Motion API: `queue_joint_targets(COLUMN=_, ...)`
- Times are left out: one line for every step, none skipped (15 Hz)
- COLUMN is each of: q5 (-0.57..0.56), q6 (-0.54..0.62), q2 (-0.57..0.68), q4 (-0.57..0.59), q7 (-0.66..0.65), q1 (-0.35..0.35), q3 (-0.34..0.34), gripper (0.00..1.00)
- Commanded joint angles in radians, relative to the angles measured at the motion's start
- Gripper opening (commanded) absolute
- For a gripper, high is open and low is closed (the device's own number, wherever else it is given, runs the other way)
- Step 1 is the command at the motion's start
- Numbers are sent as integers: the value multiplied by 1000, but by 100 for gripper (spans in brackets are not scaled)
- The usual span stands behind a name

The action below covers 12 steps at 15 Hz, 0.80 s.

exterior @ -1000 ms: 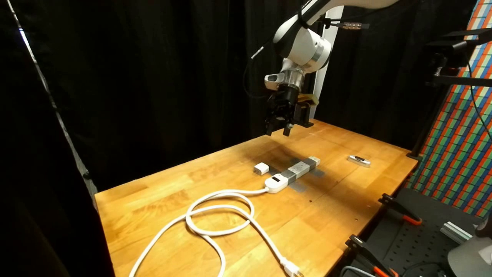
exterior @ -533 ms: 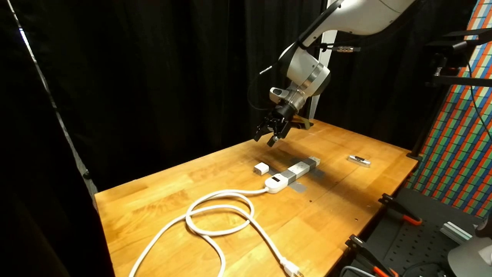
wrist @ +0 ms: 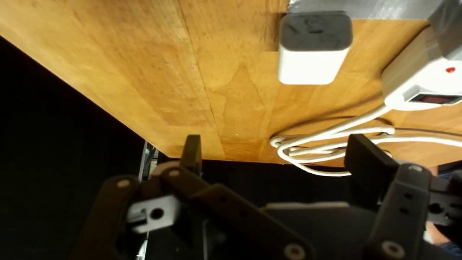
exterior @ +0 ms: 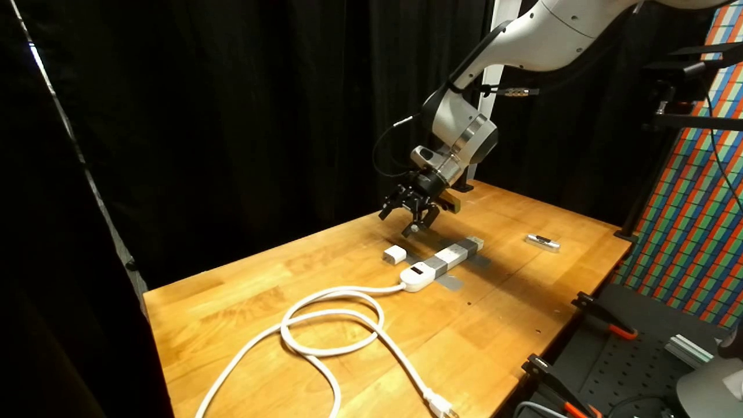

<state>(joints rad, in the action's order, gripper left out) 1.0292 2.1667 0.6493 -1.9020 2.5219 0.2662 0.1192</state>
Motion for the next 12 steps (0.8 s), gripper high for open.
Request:
queue_joint_targets(q5=-20, q6=47, q2=23, q4=17, q7=3, q1=-71, q3=-55, gripper=100)
queue_joint_targets(q5=-32, q6=79, q2=33, q4=18, q7=-17, q1=-91, q3=-67, gripper=100)
queue_joint_targets(q5=-53, q6=119, q2=44, q4=17, q7=-35, q1=-116, q3=-81, gripper=100)
queue_joint_targets(q5=-79, q6=165, q2=53, q4=9, q7=-54, q1=-140, q3=-92, gripper=100)
queue_joint_targets(q5=-100, q6=202, q2=61, q4=4, q7=-68, q1=-155, q3=-95, gripper=100)
queue_joint_targets(q5=-128, q6=241, q2=75, q4=3, q7=-84, q1=-171, q3=-98, gripper=100)
queue_joint_targets(q5=-156, q6=268, q2=86, q4=2, q7=-102, q1=-181, q3=-96, gripper=100)
queue_joint_targets(q5=-182, q6=287, q2=95, q4=4, q7=-119, q1=-183, q3=-89, gripper=100)
queue_joint_targets(q5=-207, q6=295, q2=102, q4=6, q7=-146, q1=-188, q3=-84, gripper=100)
queue_joint_targets(q5=-235, q6=297, q2=100, q4=8, q7=-173, q1=-190, q3=-83, gripper=100)
queue_joint_targets(q5=-267, q6=289, q2=95, q4=10, q7=-203, q1=-188, q3=-82, gripper=100)
queue_joint_targets(q5=-304, q6=272, q2=93, q4=17, q7=-245, q1=-188, q3=-83, gripper=100)
